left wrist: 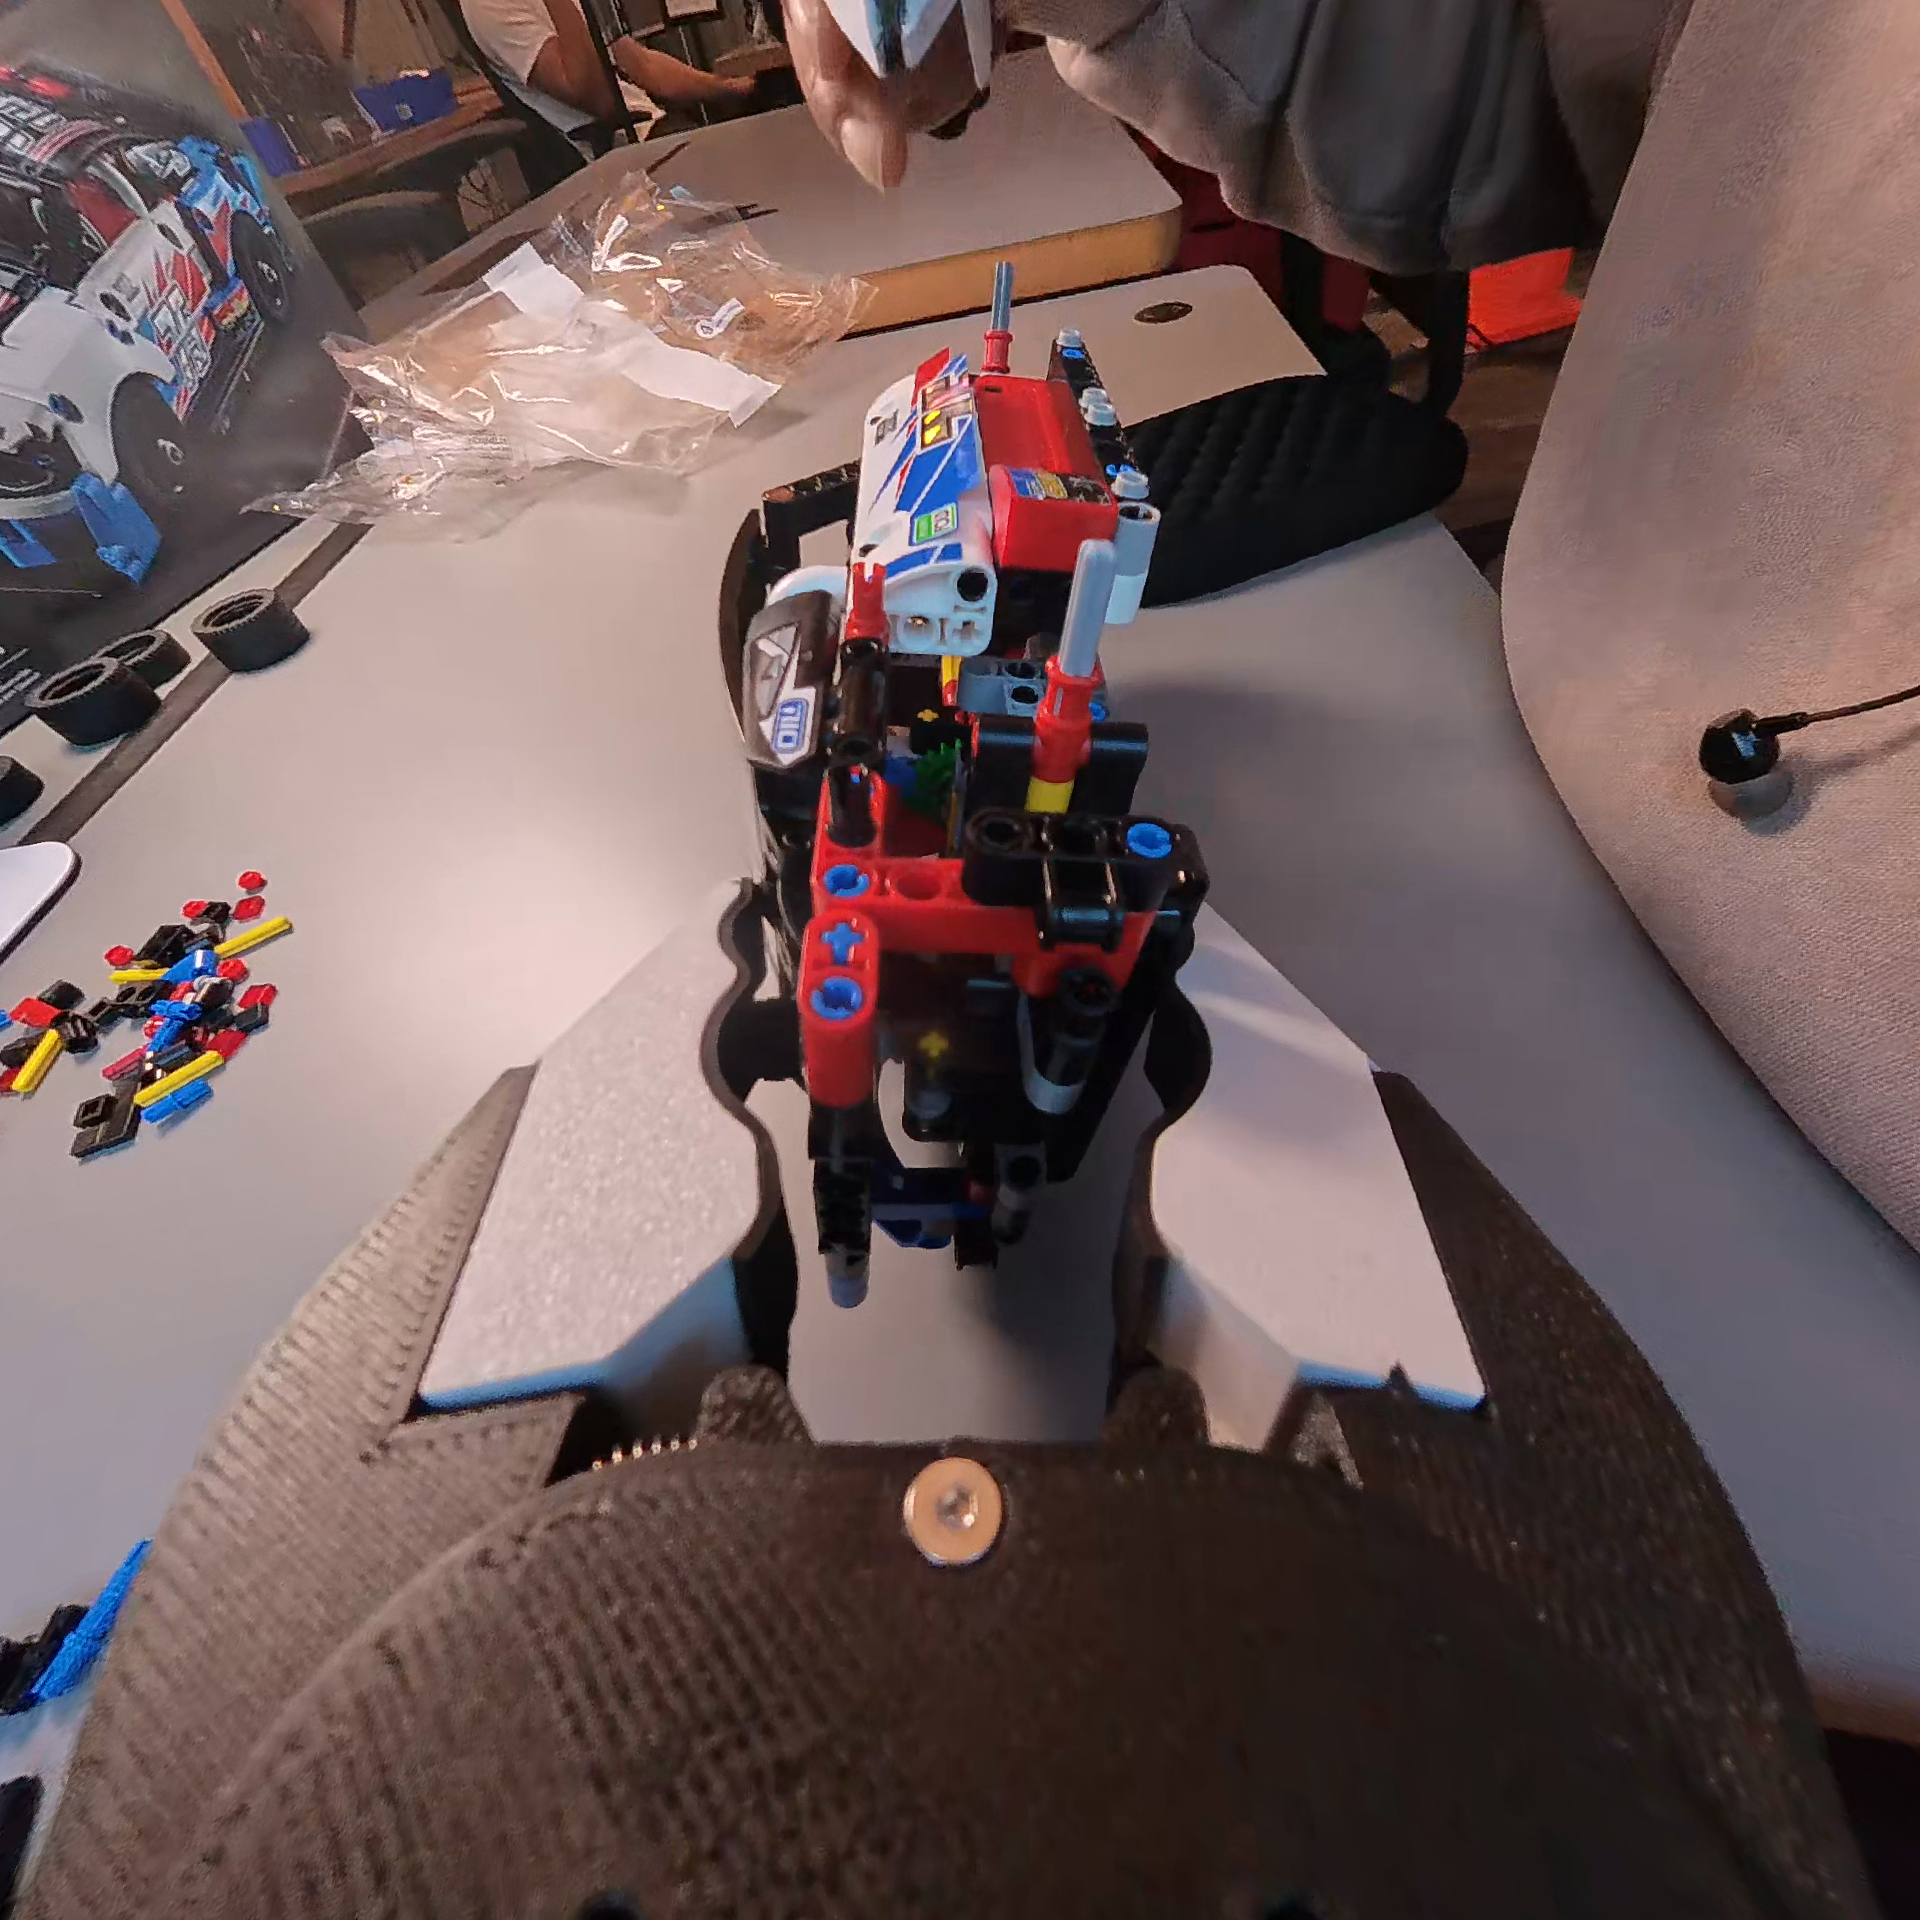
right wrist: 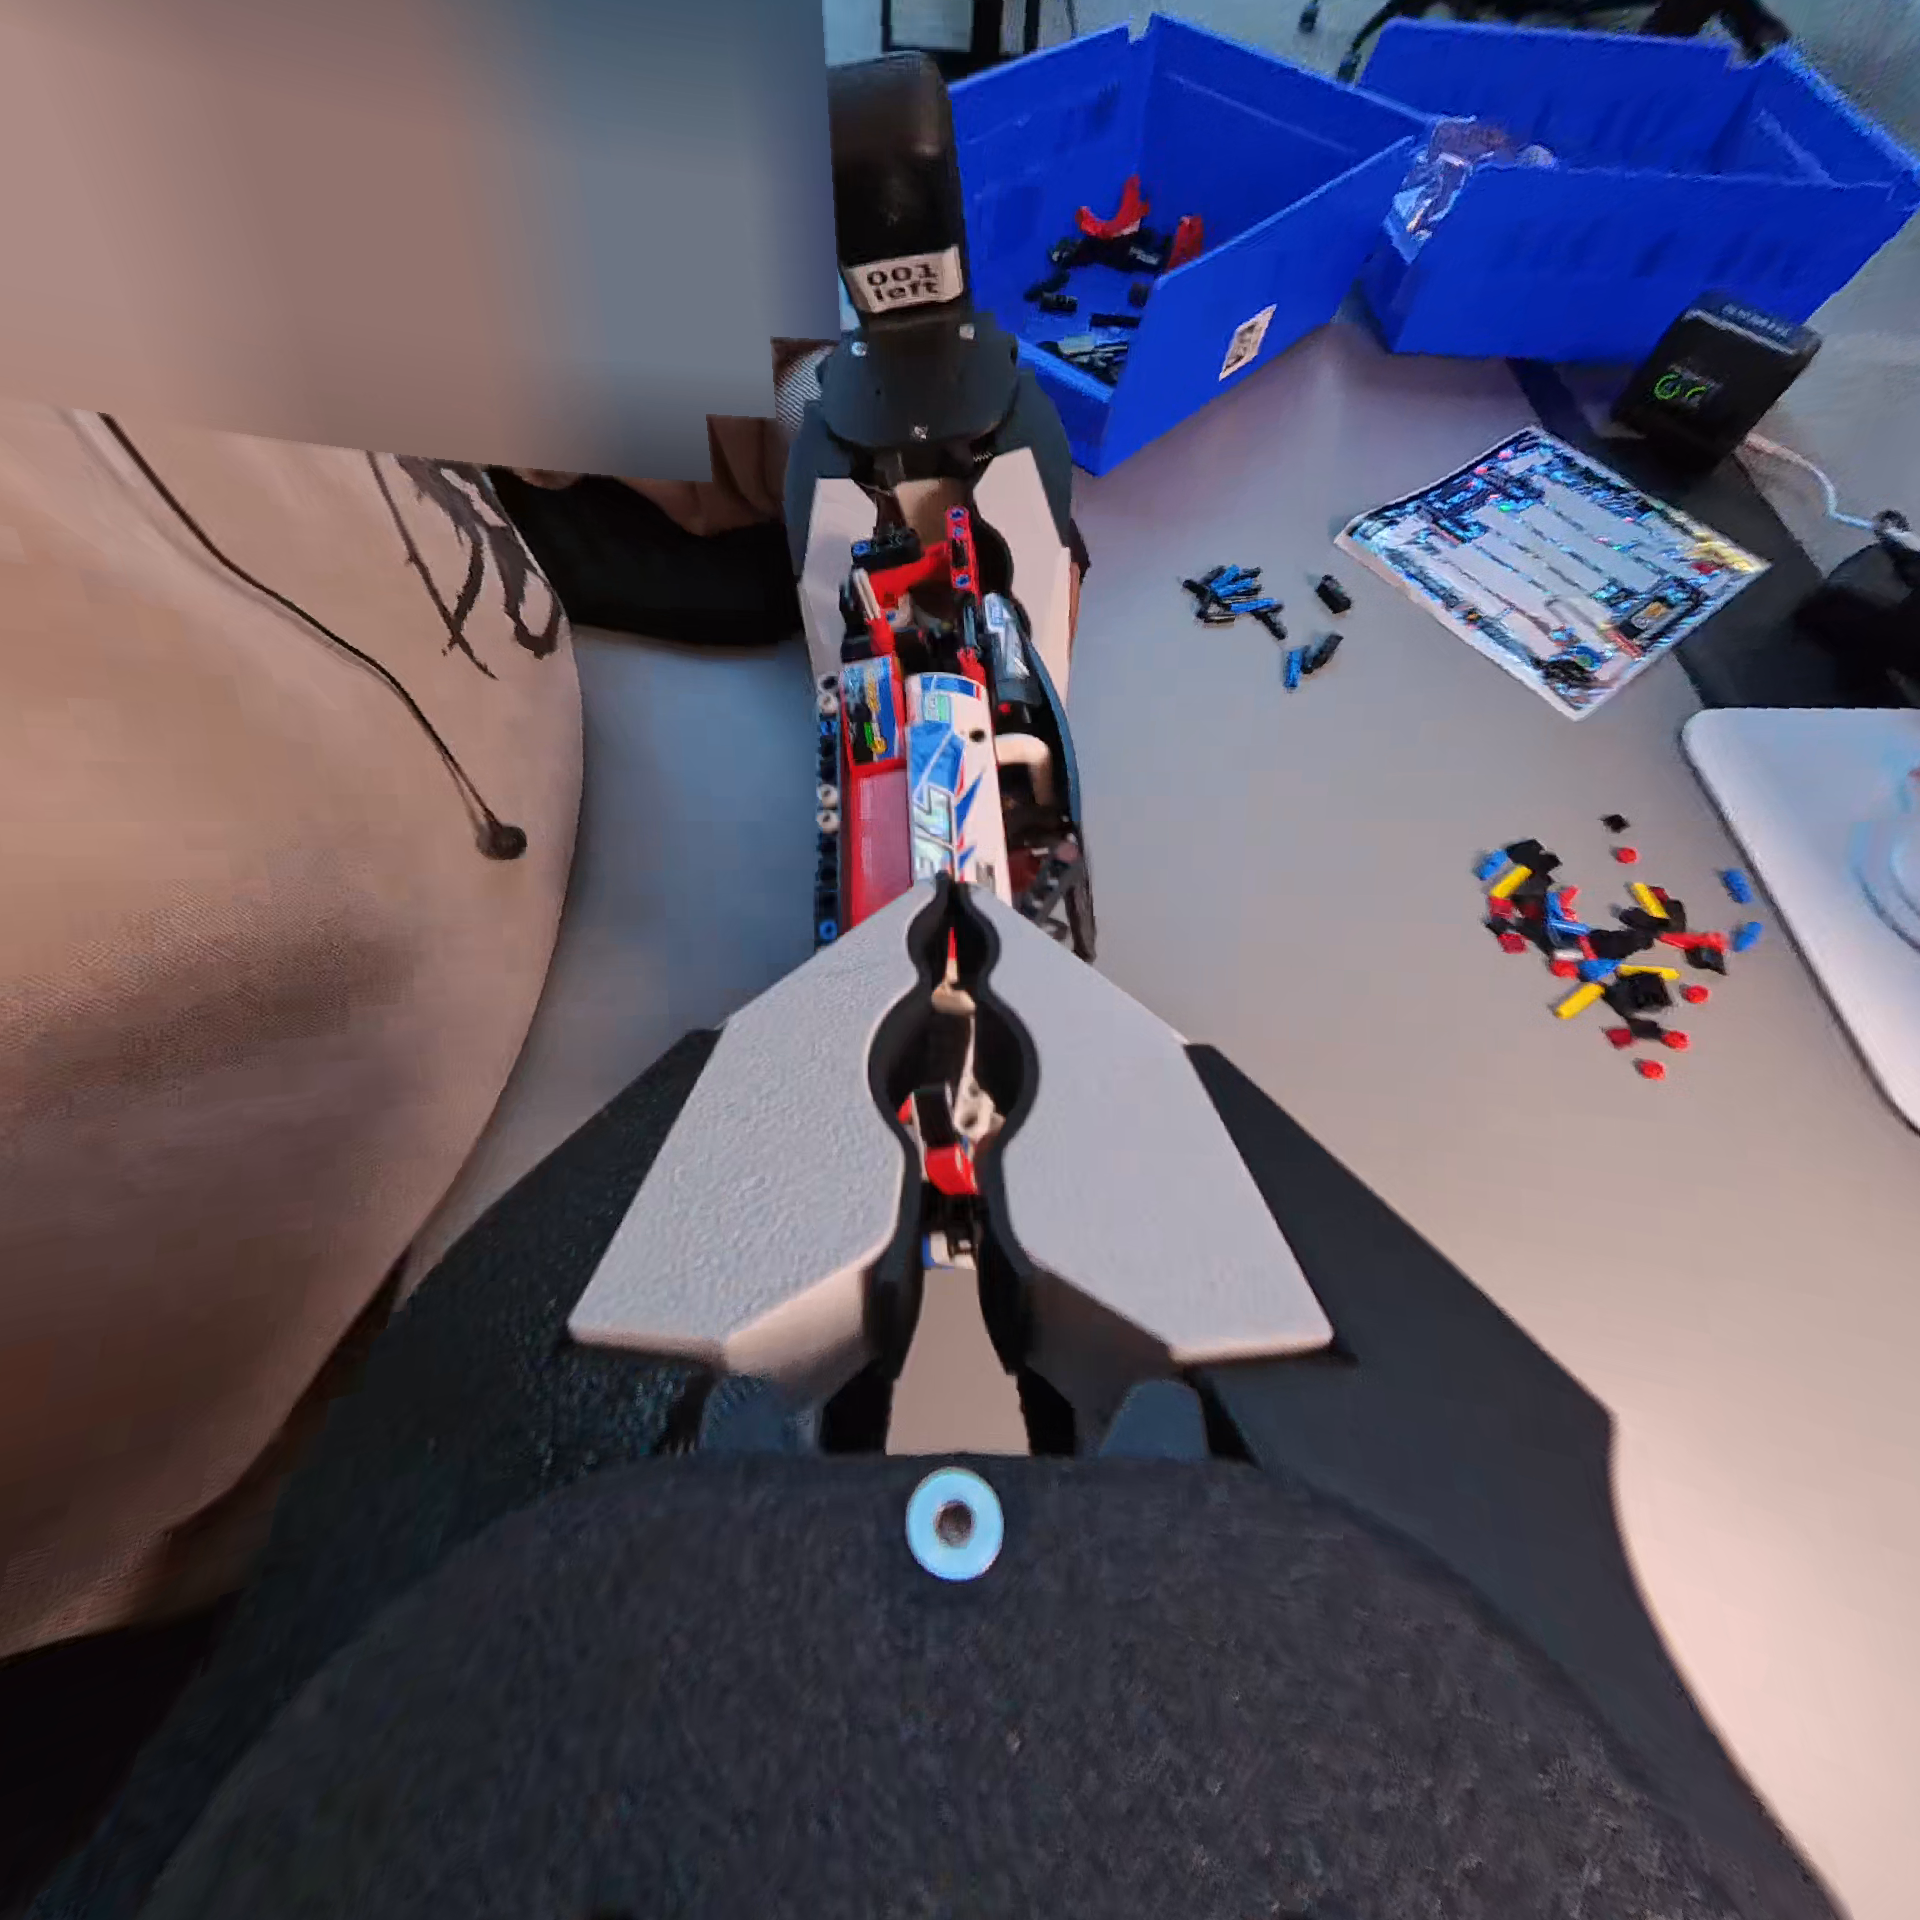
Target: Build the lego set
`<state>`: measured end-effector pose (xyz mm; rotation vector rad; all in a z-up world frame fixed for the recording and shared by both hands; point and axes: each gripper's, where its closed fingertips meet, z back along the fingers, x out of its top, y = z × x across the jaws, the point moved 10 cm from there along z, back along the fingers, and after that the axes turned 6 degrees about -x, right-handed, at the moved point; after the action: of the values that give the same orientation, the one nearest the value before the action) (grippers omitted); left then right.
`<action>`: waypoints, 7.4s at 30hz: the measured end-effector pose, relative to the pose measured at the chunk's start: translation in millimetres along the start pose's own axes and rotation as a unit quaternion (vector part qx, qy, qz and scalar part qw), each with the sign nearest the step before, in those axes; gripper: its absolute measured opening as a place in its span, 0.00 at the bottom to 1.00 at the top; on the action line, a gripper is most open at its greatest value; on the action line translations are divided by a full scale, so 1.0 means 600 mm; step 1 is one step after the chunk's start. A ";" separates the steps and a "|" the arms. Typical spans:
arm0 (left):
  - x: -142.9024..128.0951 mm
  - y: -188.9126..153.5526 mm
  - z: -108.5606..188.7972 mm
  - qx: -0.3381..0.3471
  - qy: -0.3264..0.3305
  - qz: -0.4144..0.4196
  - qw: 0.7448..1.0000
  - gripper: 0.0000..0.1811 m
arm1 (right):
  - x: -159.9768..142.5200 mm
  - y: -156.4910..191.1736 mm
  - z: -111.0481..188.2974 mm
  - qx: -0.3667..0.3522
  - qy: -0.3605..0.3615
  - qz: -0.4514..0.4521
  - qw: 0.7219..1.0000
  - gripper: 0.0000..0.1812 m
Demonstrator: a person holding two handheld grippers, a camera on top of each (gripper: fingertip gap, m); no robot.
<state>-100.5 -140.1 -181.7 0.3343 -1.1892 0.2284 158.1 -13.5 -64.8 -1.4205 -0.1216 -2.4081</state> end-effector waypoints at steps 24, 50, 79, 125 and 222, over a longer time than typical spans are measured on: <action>0.004 -0.009 0.001 0.014 0.021 -0.024 0.999 0.39 | 0.056 -0.008 -0.166 0.161 0.186 0.032 0.969 0.00; 0.003 -0.007 0.003 0.012 0.019 -0.017 1.000 0.38 | 0.074 -0.011 -0.192 0.150 0.192 0.082 0.966 0.00; 0.004 -0.005 0.004 0.021 0.024 0.004 0.999 0.37 | 0.056 -0.013 -0.159 0.094 0.222 0.009 0.971 0.06; 0.003 -0.002 0.004 0.020 0.022 0.005 1.000 0.37 | 0.025 -0.019 -0.118 0.072 0.188 -0.014 0.979 0.00; 0.001 -0.001 0.009 0.020 0.022 0.015 0.999 0.36 | 0.010 -0.008 -0.089 0.041 0.162 0.085 0.982 0.06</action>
<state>-104.8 -142.9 -179.4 0.3449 -1.1482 0.2841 109.5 -23.3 -85.4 -0.9463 -0.0178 -2.4228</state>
